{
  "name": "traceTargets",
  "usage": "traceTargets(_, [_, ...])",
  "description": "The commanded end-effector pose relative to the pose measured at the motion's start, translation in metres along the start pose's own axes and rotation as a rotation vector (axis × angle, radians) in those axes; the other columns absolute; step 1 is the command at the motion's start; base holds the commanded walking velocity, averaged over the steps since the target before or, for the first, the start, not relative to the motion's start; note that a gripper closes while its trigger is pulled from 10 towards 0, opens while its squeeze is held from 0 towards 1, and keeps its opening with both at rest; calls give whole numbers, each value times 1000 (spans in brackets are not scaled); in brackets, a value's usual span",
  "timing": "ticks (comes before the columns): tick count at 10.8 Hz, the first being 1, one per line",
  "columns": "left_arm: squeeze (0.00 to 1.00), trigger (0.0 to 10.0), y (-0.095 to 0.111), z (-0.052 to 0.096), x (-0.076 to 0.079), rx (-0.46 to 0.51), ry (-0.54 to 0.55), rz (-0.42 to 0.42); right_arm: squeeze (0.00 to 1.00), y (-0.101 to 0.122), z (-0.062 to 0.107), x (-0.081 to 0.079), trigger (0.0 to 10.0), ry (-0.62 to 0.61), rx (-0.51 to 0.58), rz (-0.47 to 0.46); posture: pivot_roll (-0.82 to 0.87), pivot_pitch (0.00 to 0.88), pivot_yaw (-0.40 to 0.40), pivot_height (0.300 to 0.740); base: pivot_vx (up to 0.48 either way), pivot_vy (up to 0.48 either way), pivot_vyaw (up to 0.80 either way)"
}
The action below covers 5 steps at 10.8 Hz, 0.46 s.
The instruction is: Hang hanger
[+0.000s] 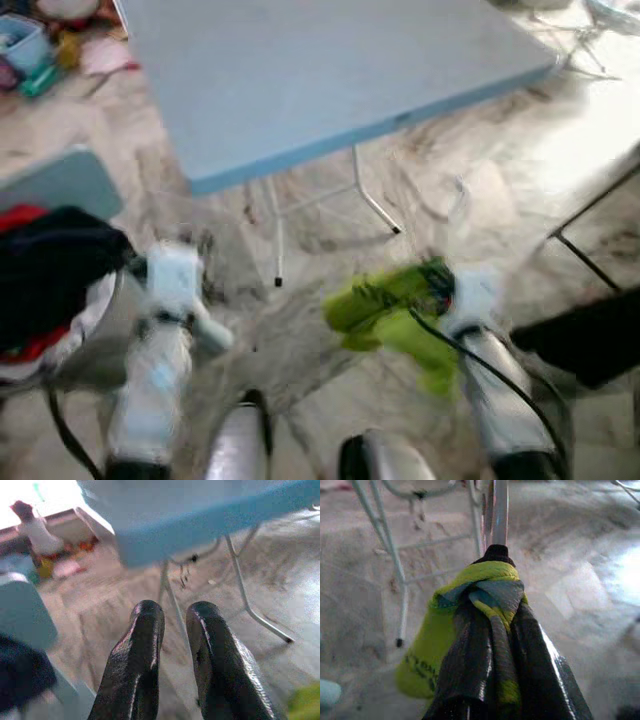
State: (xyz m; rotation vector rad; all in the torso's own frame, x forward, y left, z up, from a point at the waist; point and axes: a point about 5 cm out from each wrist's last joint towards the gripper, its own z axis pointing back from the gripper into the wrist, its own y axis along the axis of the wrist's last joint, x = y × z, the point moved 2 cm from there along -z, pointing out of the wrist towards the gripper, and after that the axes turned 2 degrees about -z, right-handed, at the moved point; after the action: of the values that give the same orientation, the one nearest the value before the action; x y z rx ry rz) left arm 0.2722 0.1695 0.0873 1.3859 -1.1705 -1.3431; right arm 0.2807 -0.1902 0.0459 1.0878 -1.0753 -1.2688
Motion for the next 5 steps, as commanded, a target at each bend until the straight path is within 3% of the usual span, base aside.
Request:
traceTargets(1, [0, 10000, 3, 11, -5, -3, 22, -1, 0, 13, 0, 2, 10000, -8, 53, -9, 99, 239, -80, 740, 0, 0, 0])
traceTargets(2, [0, 10000, 0, 17, 0, -24, 7, 8, 0, 13, 1, 3, 10000, -14, 53, -10, 102, 242, -80, 740, 0, 0, 0])
traceTargets(3, [0, 10000, -5, 22, 4, -63, -8, 33, 0, 21, -2, 1, 10000, -8, 80, 36, 108, 261, -77, 740, 0, 0, 800])
traceTargets(4, [0, 10000, -8, 22, 2, -97, -8, 10, 0, 26, -2, 4, 10000, -45, 101, 50, 109, 255, -77, 740, 0, 0, 800])
traceTargets(5, [0, 10000, -6, 20, 3, -107, -38, 46, 0, 32, -2, 12, 10000, -120, 117, 75, 108, 253, -77, 740, 0, 0, 800])
